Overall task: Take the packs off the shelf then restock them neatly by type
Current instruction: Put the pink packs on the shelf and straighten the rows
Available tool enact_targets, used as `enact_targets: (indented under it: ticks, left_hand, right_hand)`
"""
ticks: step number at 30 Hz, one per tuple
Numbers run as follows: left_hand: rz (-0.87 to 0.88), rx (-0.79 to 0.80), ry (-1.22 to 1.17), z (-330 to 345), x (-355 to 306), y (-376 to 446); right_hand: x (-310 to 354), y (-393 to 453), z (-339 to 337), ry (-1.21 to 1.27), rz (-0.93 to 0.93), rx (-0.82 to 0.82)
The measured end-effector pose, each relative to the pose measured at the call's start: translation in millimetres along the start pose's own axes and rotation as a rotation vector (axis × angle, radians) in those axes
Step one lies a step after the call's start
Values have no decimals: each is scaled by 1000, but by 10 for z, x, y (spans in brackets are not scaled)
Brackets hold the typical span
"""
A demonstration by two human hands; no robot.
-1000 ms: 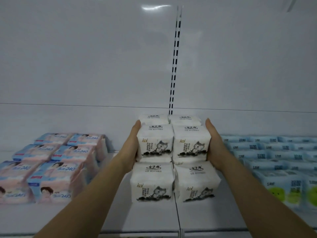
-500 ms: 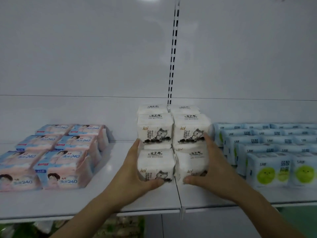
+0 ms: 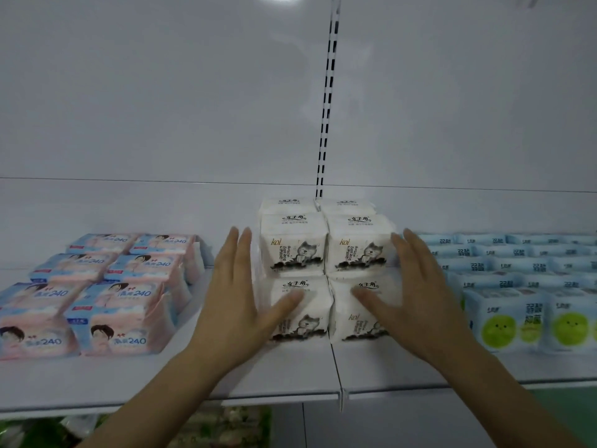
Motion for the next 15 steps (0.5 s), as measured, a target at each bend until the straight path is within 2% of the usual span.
enact_targets:
  ticks: [2, 3, 4, 6, 9, 11, 15]
  left_hand:
    - [135, -95, 178, -140, -231, 243]
    - [186, -90, 291, -161, -346, 419]
    - [203, -33, 391, -145, -425, 614]
    - [160, 179, 536, -66, -500, 981]
    - [60, 490, 601, 85, -470, 1302]
    - [77, 578, 642, 190, -429, 1380]
    - [103, 595, 662, 241, -378, 1415]
  right_hand:
    - [123, 225, -124, -141, -169, -70]
    - [163, 381, -143, -210, -222, -31]
    - [178, 555, -130, -275, -249, 50]
    - [155, 887, -55, -378, -247, 288]
    - [40, 1252, 108, -330, -220, 550]
    - [-3, 1354, 221, -242, -227, 614]
    - [-13, 1354, 296, -231, -252, 597]
Point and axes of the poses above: each hand's wrist, its own y-axis towards the middle knuckle, its own z-axis out of the palm, x = y × z, the point moved 5 cm from there along y, towards the middle knuckle, and after that the axes turned 5 degrees about -z, right-handed, at the moved point
